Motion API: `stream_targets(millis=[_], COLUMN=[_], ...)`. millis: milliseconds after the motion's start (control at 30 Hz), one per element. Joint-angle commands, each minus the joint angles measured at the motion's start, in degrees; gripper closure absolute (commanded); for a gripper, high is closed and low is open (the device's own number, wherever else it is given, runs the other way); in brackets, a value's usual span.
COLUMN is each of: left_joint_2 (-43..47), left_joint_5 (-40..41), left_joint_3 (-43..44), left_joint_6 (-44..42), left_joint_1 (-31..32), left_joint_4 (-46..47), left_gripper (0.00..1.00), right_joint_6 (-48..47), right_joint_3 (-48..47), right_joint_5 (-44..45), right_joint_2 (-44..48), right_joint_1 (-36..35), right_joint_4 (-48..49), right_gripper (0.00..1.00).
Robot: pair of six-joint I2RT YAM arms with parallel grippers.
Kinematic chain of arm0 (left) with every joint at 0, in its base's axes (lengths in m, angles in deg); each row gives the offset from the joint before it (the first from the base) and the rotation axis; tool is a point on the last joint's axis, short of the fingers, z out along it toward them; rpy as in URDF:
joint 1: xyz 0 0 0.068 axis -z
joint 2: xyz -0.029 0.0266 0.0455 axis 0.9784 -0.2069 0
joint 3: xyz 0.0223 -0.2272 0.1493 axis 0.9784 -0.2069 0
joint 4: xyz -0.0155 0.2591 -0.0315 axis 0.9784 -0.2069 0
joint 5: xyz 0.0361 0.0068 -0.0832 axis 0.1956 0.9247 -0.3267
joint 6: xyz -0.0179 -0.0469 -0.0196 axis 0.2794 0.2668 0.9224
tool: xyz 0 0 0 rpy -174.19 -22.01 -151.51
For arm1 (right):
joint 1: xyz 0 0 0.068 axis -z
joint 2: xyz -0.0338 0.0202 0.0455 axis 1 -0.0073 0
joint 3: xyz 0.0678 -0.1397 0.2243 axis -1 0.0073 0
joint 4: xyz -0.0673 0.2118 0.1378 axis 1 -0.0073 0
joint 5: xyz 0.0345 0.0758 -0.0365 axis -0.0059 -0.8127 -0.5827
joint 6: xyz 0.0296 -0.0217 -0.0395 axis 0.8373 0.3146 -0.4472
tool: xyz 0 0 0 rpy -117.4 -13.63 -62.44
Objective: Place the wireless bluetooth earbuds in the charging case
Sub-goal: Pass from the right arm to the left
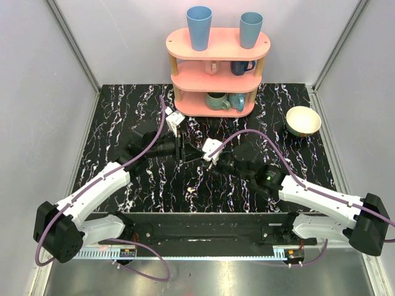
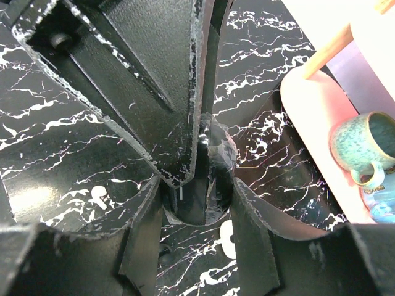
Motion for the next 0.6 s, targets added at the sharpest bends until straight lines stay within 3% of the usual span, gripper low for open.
stream_targets(millis=[0, 67, 100, 200, 233, 333, 467, 567], left_joint_2=[-0.50, -0.68, -0.85, -0.86, -0.86, -0.24, 2.82, 5.98], left_joint_5=[-3.47, -3.55, -3.47, -3.21, -2.16, -1.09, 2.67, 8.38], left_joint_3=[0.86, 0.86, 0.95, 1.04, 0.78, -0.80, -4.32, -7.04], left_joint_6=[-0.10, -0.28, -0.45, -1.16, -1.24, -2.38, -3.96, -5.11], left_joint_1=[0.87, 0.87, 0.87, 0.96, 1.04, 0.96, 0.96, 0.87], left_joint_4=[3.56, 3.47, 3.21, 3.04, 3.04, 4.09, 8.82, 11.29], left_gripper=[0.64, 0.64, 0.69, 0.94, 1.00, 1.00, 1.00, 1.00], right_joint_6=[0.26, 0.17, 0.09, 0.00, 0.17, 1.22, 4.47, 8.16], right_joint_3=[0.10, 0.01, 0.01, 0.01, 0.01, 0.01, -1.22, -1.92], right_joint_5=[-0.47, -0.56, -0.73, -0.91, -0.82, -0.21, 2.25, 3.75], right_joint_2=[1.21, 1.21, 1.12, 1.30, 1.30, 1.65, 2.09, 3.05], right_joint_1=[-0.64, -0.64, -0.64, -0.64, -0.64, -0.64, -0.64, -0.73], right_joint_4=[2.99, 2.99, 2.82, 2.91, 2.99, 3.87, 4.49, 4.58], right_gripper=[0.97, 0.97, 0.97, 0.97, 0.89, 0.81, 0.33, 0.12])
